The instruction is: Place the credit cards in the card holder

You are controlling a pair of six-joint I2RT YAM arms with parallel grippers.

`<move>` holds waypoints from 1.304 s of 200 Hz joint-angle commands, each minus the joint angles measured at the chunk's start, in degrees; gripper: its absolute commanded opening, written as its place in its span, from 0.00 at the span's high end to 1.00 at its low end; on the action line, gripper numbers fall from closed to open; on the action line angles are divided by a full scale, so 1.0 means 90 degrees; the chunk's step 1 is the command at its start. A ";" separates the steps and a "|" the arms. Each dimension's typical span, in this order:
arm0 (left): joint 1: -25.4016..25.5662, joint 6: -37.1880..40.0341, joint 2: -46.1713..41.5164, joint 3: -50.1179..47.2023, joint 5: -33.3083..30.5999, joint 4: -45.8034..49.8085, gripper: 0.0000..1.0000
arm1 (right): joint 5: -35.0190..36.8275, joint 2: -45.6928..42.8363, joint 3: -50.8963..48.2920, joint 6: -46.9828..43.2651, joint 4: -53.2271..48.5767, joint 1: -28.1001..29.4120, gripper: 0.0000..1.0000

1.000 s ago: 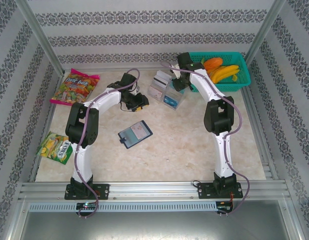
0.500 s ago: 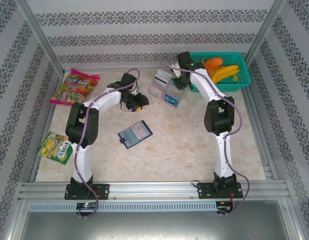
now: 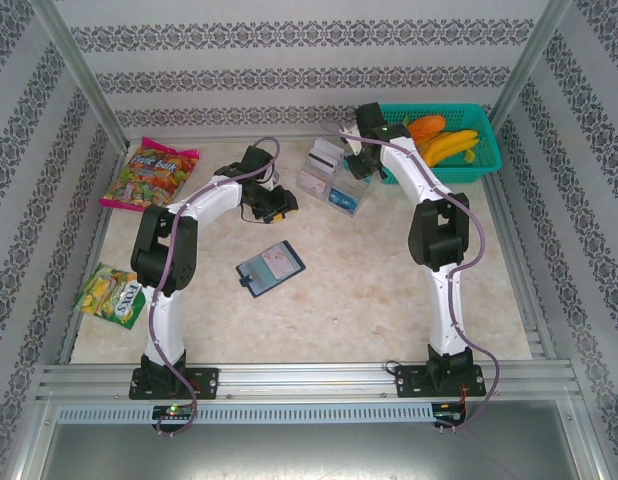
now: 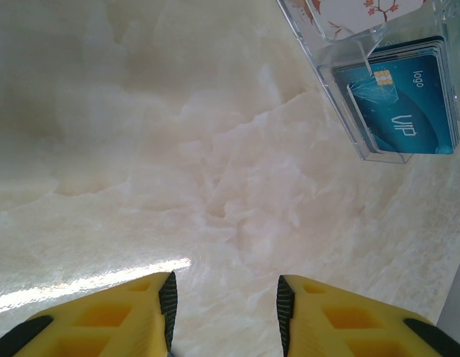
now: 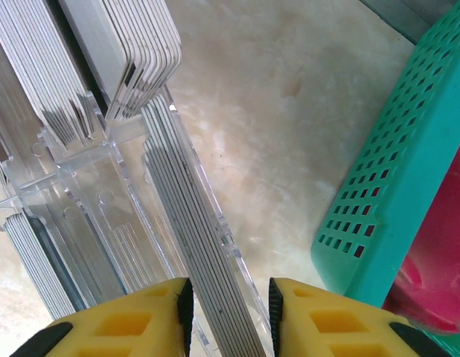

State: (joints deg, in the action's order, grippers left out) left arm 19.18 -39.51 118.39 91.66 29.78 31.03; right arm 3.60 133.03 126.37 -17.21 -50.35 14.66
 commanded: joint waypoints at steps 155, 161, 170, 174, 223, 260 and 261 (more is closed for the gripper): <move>-0.0031 0.0112 0.0137 0.0600 -0.0037 0.0303 0.57 | -0.0580 -0.0574 -0.0198 0.0227 0.0170 -0.0158 0.53; -0.0064 0.0121 0.0174 0.0698 -0.0038 0.0333 0.57 | -0.0611 -0.0672 -0.0303 0.0249 0.0233 -0.0161 0.52; -0.0125 0.0117 0.0237 0.0828 -0.0047 0.0350 0.57 | -0.0656 -0.0789 -0.0428 0.0289 0.0325 -0.0162 0.50; -0.0153 0.0113 0.0260 0.0881 -0.0054 0.0347 0.57 | -0.0676 -0.0840 -0.0463 0.0294 0.0334 -0.0167 0.50; -0.0450 0.0162 0.1132 0.2245 -0.0360 0.0356 0.57 | -0.0921 -0.1246 -0.0840 0.0813 0.0534 -0.0253 0.48; -0.0535 -0.0007 0.2216 0.3618 -0.0152 0.0570 0.57 | -0.1597 -0.1309 -0.1049 0.1559 0.0806 -0.0130 0.48; -0.0537 -0.0016 0.2226 0.3626 -0.0143 0.0568 0.57 | -0.1609 -0.1302 -0.1036 0.1560 0.0798 -0.0118 0.48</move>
State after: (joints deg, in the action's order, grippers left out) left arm 14.85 -39.27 134.04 118.89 28.01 33.47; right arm -5.32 122.28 118.08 -8.78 -44.95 12.84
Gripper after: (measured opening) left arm 0.432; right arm 0.525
